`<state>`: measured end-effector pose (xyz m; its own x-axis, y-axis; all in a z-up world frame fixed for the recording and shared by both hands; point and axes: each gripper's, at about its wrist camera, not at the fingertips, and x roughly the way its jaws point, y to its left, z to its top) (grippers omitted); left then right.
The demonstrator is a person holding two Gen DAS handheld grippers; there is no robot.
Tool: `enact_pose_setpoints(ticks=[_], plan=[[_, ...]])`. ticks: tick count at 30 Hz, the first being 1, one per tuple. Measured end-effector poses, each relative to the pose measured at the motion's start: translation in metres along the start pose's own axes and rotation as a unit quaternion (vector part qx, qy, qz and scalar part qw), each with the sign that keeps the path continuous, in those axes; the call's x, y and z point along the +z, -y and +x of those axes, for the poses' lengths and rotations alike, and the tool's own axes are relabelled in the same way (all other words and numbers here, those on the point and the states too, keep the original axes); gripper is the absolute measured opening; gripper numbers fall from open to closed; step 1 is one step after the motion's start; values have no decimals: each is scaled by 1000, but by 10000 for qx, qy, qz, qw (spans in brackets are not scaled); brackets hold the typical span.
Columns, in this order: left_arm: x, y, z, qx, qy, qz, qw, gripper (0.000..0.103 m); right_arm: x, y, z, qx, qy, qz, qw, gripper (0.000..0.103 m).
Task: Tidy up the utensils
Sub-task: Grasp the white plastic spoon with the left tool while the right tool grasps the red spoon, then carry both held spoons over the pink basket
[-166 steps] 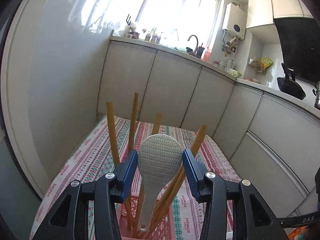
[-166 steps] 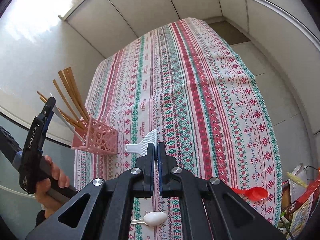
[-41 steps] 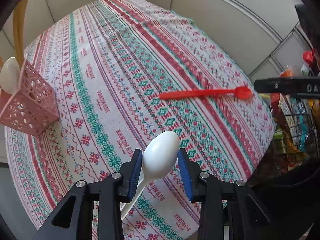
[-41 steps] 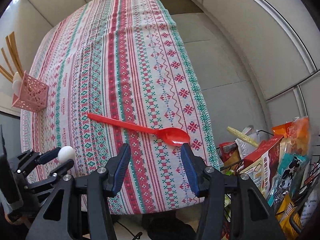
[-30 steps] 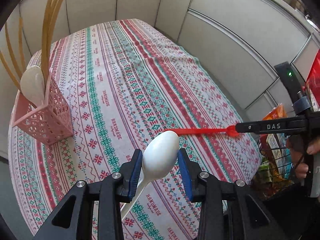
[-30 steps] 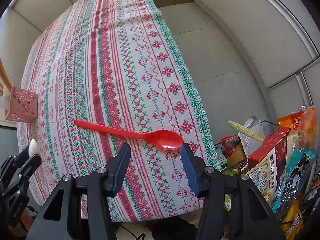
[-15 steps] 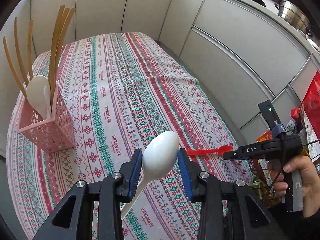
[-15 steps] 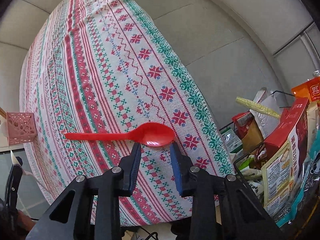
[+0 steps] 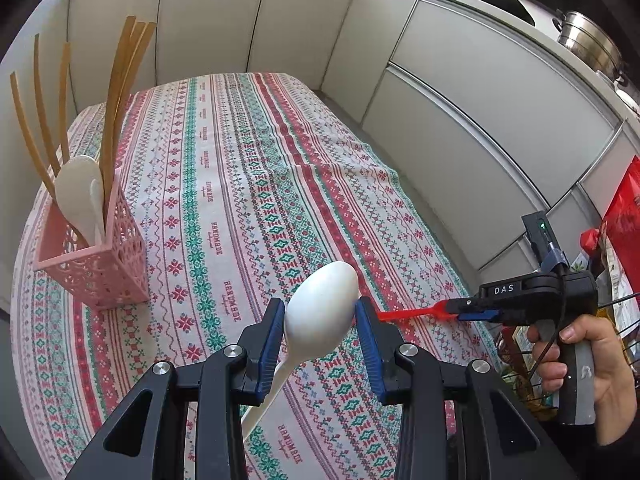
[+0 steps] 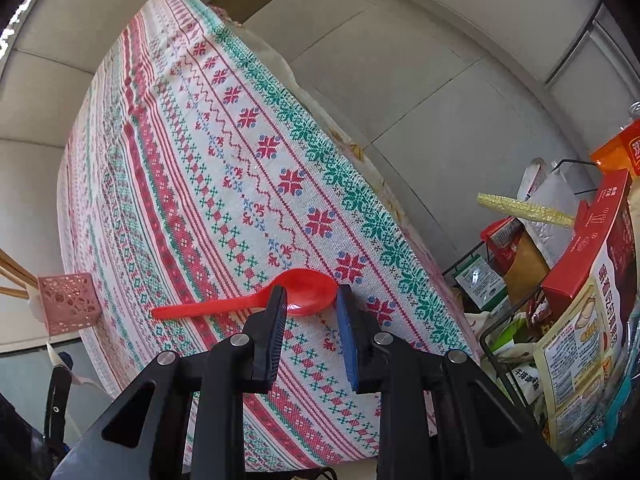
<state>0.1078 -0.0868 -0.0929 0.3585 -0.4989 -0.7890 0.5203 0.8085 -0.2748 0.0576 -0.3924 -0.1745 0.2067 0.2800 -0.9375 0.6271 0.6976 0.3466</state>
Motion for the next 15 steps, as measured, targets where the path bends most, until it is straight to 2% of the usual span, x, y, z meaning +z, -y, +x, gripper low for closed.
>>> enact_pose_setpoints(ticks=[2, 5, 15], plan=[[0, -1, -3, -11, 60, -32, 10000, 37, 1, 0, 3, 42, 10, 43, 10000, 24], [2, -2, -7, -29, 171, -71, 9998, 37, 1, -7, 6, 5, 78, -128, 9999, 11], [12, -13, -35, -273, 870, -363, 9952, 37, 0, -45, -14, 262, 688, -838, 9938, 5]])
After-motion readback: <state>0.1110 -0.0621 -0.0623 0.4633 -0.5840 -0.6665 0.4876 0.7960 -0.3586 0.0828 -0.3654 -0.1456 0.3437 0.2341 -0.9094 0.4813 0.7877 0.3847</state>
